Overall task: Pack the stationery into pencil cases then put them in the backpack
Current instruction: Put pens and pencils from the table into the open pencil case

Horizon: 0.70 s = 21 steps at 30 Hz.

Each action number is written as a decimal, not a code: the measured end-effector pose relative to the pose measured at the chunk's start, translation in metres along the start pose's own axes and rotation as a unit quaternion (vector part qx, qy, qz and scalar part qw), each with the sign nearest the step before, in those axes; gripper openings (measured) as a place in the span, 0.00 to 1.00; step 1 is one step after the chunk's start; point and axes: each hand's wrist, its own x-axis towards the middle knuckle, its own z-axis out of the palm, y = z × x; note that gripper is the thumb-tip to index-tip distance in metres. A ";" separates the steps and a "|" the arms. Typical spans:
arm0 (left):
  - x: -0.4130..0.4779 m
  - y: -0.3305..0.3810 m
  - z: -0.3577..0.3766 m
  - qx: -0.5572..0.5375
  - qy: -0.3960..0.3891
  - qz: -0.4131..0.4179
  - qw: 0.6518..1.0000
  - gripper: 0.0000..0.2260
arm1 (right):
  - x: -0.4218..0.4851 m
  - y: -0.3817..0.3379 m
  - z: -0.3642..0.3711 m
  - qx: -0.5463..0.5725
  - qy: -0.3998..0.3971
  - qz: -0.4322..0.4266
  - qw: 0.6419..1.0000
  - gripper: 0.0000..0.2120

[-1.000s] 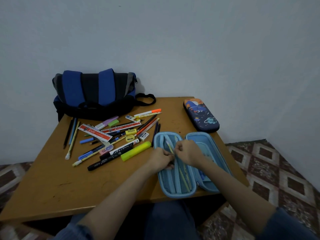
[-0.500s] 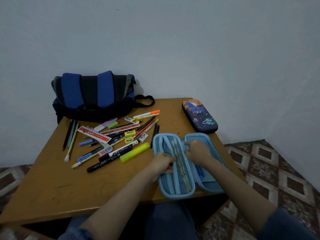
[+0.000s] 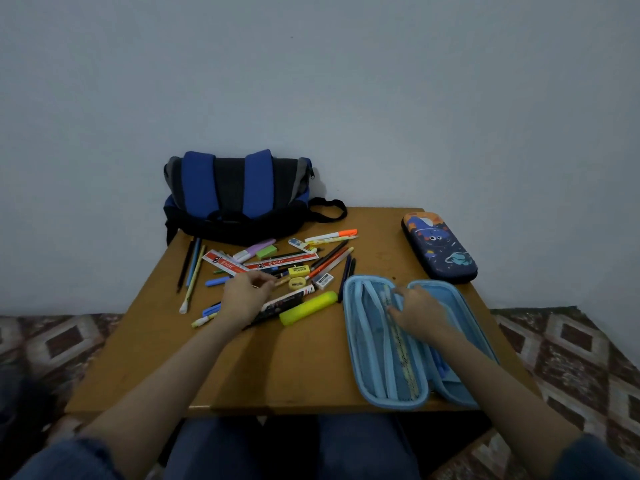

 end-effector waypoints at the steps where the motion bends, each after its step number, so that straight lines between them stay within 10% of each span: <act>1: 0.003 -0.012 -0.011 0.042 0.028 0.003 0.999 0.08 | 0.002 -0.001 0.001 -0.006 -0.001 0.007 1.000 0.21; 21: -0.018 -0.098 -0.052 0.227 0.066 -0.051 0.970 0.08 | 0.003 -0.002 0.004 0.005 0.011 0.018 1.000 0.20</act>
